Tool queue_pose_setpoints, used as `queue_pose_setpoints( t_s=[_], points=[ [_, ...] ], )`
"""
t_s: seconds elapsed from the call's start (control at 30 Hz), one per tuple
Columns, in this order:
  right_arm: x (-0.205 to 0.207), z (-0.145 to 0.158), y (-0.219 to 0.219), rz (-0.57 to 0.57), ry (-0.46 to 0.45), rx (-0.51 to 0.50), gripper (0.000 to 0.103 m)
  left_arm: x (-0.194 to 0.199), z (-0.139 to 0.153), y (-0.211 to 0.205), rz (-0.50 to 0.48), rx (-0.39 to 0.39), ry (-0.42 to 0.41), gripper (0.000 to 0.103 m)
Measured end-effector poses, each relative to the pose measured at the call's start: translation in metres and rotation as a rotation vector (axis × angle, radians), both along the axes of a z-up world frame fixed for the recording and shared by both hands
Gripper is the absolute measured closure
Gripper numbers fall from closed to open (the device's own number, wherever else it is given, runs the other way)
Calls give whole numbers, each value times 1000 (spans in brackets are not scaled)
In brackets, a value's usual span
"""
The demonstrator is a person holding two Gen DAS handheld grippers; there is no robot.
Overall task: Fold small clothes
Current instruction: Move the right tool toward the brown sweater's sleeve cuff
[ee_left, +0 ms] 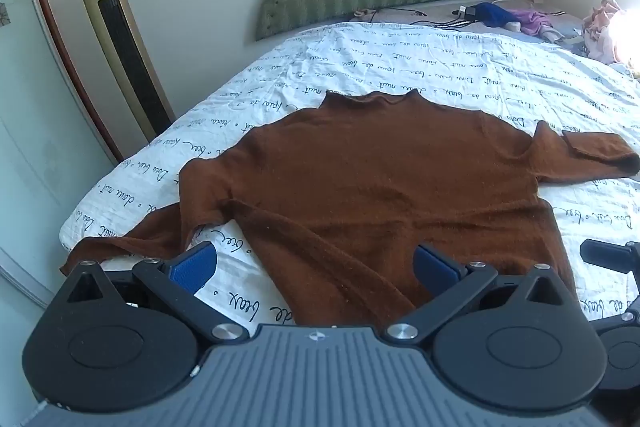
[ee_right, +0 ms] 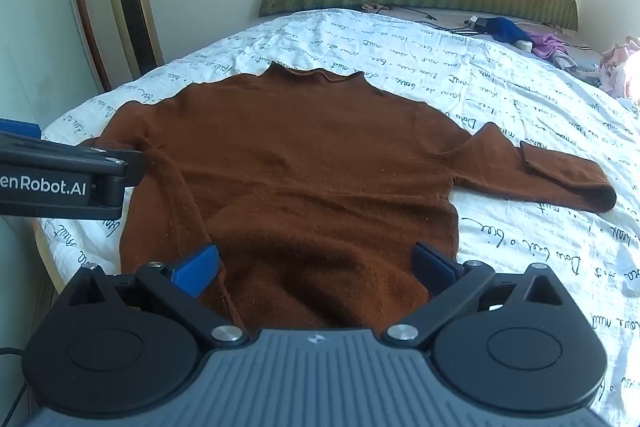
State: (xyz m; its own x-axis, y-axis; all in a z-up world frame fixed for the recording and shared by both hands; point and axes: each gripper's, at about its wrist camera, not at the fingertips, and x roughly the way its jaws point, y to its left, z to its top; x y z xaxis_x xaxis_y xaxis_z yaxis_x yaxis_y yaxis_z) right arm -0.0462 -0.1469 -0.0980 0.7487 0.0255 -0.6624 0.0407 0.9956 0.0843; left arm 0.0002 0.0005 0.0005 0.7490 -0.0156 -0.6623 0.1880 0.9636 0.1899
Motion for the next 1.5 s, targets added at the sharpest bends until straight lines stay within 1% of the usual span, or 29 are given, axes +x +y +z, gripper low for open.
queue_pose_setpoints(
  t_s=[0.17,0.2,0.27,0.33,0.47,0.73,0.87,0.97,1.03,1.13,1.17,1.23,1.27,1.3,1.33,1.37,1.4,1.43,1.5],
  points=[
    [2,0,2,-3,10,3,0,-6,0,3,5,6,-5,0],
    [3,0,2,-5,12,4,0,-5,-5,-1,4,20,11,0],
    [-1,-2,0,32,8,6,0,3,-7,-2,-3,17,41,0],
    [0,-3,0,33,9,3,0,8,-9,-2,-5,15,64,0],
    [1,-4,1,38,16,1,0,11,-13,-2,6,18,82,0],
    [5,-7,1,46,30,2,0,10,-14,-6,6,40,53,0],
    [8,-11,0,46,40,8,0,13,-14,0,39,13,33,0],
    [13,-15,-2,38,59,3,0,18,-17,5,53,-23,49,0],
    [18,-20,-5,36,80,22,0,21,-19,8,65,-37,54,0],
    [19,-21,-14,15,49,74,0,23,-23,9,68,-42,46,0],
    [20,-21,-17,11,35,87,0,22,-24,8,90,-28,26,0],
    [19,-20,-26,0,-21,114,0,18,-24,6,131,2,-40,0],
    [18,-20,-30,1,-38,109,0,15,-23,4,141,11,-63,0],
    [16,-20,-32,13,-70,88,0,13,-22,2,126,20,-64,0],
    [13,-20,-33,22,-117,49,0,15,-22,-2,83,23,-34,0],
    [11,-22,-34,25,-140,-3,0,18,-23,-5,45,8,15,0],
    [11,-25,-34,35,-135,-44,0,23,-25,-7,17,-30,62,0],
    [12,-28,-36,43,-120,-62,0,28,-28,-7,4,-74,108,0],
    [15,-36,-45,58,-85,-58,0,32,-32,-8,7,-132,169,0]
  ],
)
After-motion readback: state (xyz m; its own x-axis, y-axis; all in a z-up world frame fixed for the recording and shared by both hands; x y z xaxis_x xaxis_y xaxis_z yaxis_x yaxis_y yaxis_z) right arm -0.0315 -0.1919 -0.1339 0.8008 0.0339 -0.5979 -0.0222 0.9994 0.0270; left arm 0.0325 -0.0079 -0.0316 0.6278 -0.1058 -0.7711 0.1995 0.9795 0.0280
